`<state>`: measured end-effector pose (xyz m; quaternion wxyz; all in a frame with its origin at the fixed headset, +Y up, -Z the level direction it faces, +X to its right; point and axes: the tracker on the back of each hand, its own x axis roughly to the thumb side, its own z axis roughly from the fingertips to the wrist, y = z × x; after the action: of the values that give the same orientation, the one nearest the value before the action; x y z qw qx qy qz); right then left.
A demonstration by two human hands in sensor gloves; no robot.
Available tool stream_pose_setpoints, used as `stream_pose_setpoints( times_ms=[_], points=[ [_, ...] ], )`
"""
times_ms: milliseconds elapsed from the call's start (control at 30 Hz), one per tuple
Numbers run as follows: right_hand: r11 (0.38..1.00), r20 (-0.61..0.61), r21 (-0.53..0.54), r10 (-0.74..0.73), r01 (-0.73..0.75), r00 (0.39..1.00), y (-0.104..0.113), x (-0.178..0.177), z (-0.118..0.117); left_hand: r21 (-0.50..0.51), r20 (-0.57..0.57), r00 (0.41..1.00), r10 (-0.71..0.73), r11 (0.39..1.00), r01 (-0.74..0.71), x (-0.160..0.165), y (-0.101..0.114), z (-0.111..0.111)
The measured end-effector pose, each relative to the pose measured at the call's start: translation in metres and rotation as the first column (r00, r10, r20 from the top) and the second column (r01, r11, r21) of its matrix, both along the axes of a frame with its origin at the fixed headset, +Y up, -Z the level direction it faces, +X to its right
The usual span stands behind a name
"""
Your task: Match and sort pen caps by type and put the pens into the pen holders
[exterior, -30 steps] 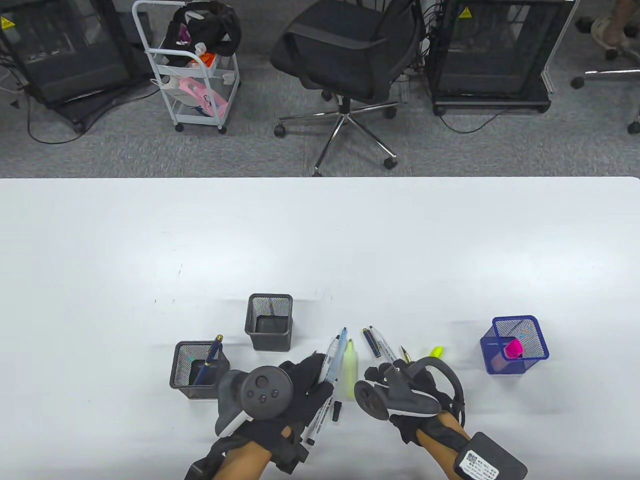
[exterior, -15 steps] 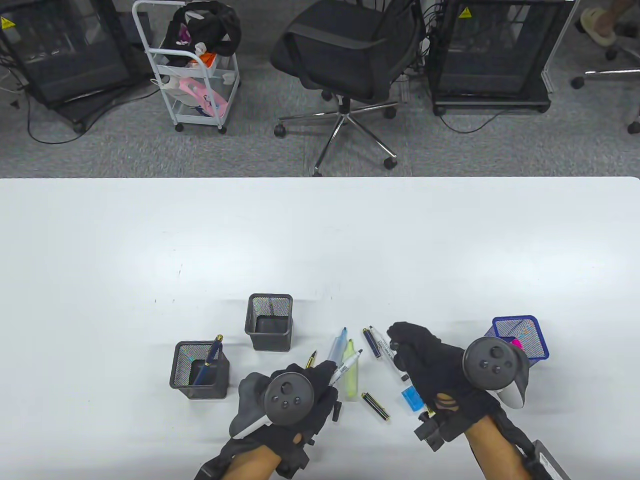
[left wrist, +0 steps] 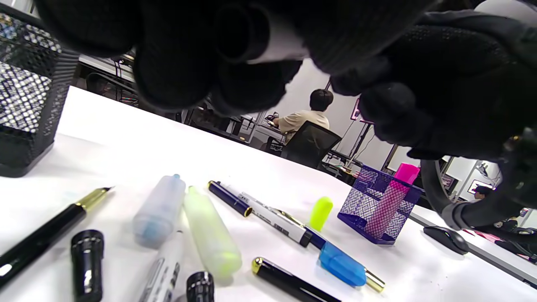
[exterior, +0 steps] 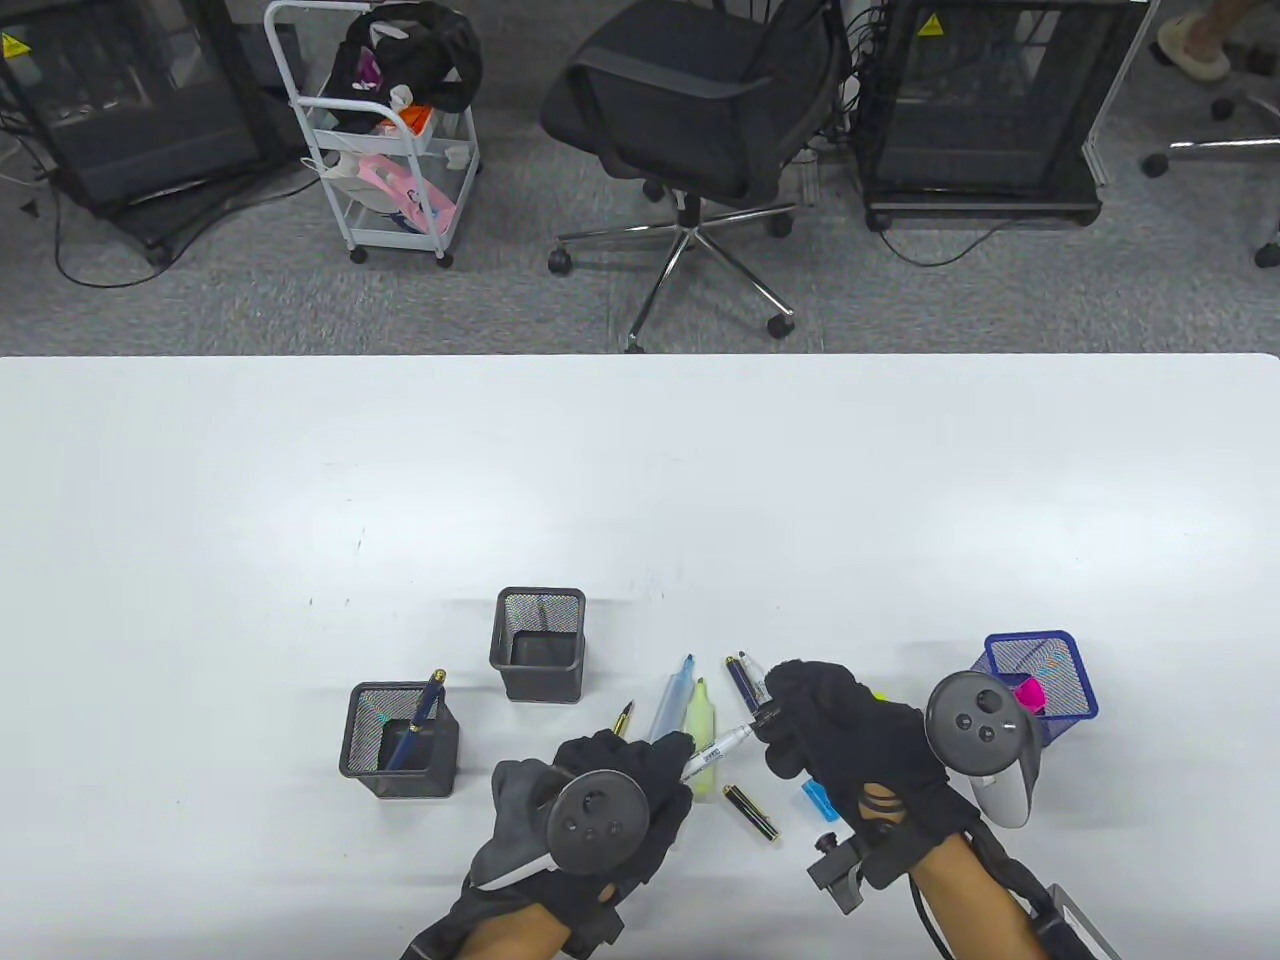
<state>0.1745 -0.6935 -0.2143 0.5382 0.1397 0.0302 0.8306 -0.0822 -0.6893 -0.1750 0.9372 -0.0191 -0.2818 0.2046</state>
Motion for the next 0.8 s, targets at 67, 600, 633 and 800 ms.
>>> stream_pose_setpoints(
  times_ms=[67,600,633,800],
  points=[
    [1.0,-0.02,-0.022,0.01,-0.011,1.0,-0.003,-0.004,0.001,0.01,0.009,1.0,0.005,1.0,-0.005,0.002,0.0,0.001],
    [0.952,-0.04,0.139,0.28,-0.272,0.959,0.01,-0.022,0.014,0.116,-0.024,0.991,-0.131,0.984,0.133,0.006,0.007,0.009],
    [0.944,-0.025,0.14,0.304,-0.298,0.952,0.012,-0.022,0.017,0.162,-0.032,0.987,-0.156,0.974,0.159,0.009,0.01,0.01],
    [0.961,0.031,0.15,0.229,-0.231,0.973,0.019,-0.022,0.018,0.322,-0.114,0.979,-0.169,0.926,0.197,0.017,0.028,0.017]
  ],
)
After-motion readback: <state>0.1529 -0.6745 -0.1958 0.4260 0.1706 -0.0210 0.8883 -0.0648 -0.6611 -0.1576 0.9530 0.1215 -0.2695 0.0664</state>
